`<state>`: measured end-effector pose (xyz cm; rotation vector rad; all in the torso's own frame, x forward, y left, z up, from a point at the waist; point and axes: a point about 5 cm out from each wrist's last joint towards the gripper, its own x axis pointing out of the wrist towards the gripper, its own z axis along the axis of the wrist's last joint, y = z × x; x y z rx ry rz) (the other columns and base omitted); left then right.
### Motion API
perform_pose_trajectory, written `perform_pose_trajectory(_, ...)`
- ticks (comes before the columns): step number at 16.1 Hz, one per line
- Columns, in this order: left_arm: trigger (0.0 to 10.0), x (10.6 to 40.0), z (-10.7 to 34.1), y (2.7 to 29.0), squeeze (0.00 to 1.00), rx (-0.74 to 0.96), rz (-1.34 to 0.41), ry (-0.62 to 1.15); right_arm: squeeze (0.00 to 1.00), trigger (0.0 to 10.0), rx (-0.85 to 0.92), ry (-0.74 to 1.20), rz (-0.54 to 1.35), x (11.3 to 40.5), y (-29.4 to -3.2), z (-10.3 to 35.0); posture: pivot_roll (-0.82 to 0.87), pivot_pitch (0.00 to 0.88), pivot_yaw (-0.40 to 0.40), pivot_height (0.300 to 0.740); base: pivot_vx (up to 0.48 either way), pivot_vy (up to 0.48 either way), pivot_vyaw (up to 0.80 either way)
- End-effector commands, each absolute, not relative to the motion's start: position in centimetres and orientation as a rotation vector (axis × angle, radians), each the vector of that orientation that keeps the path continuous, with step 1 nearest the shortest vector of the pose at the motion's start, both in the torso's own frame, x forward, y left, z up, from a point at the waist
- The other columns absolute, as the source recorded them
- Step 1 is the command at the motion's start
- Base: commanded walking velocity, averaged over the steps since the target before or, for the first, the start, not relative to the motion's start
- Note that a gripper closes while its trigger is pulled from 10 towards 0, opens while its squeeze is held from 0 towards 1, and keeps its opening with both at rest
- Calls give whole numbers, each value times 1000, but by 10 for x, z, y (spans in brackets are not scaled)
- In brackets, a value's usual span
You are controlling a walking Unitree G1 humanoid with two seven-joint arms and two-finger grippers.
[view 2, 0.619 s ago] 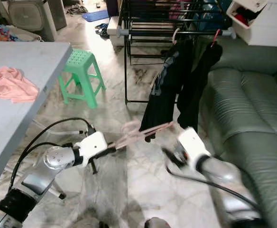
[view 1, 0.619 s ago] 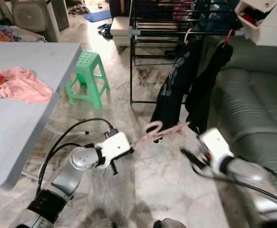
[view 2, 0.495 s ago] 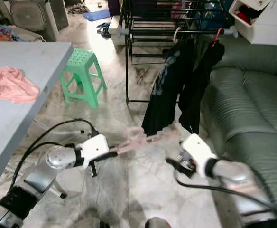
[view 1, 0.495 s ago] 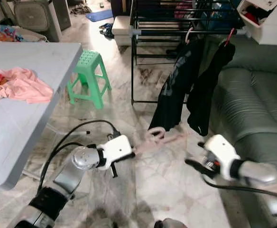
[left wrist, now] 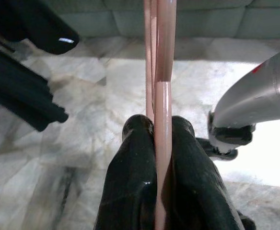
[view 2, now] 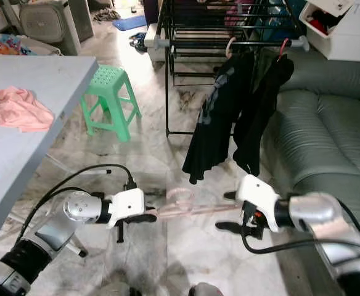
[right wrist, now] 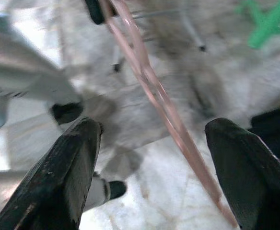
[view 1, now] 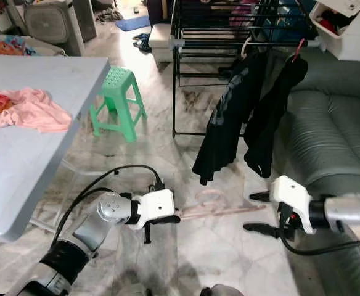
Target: Hang hanger
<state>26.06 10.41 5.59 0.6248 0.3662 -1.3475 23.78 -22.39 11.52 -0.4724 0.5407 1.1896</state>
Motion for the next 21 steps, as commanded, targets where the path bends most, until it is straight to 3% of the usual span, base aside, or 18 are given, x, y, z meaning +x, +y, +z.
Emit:
perform_pose_trajectory(1,10000,263,60,99,0,645,-1374,344,0,10000,-511,584,1254,242,-226,113,-53,18,15,740,0,0,0)
perform_pose_trajectory(2,10000,263,61,96,0,637,-1382,334,0,9098,-529,601,1267,244,-228,111,-52,16,14,740,0,0,0)
perform_pose_trajectory(3,10000,262,63,91,0,614,-1399,313,0,4627,-590,601,1287,250,-227,109,-52,14,12,740,0,0,0)
perform_pose_trajectory(4,10000,261,64,89,0,609,-1410,309,0,1804,-608,598,1296,255,-226,109,-55,11,11,740,0,0,0)
perform_pose_trajectory(5,10000,261,63,88,0,608,-1414,309,0,0,-621,595,1304,258,-224,109,-55,11,10,740,0,0,0)
perform_pose_trajectory(8,10000,259,61,84,0,619,-1449,300,0,0,-752,587,1389,277,-215,108,-53,7,8,740,0,0,0)
perform_pose_trajectory(15,10000,263,64,81,0,629,-1457,282,0,0,-743,668,1505,278,-210,87,-47,4,6,740,0,0,0)
perform_pose_trajectory(21,10000,264,63,82,0,637,-1459,288,0,0,-749,650,1493,288,-210,90,-45,16,6,740,0,0,0)
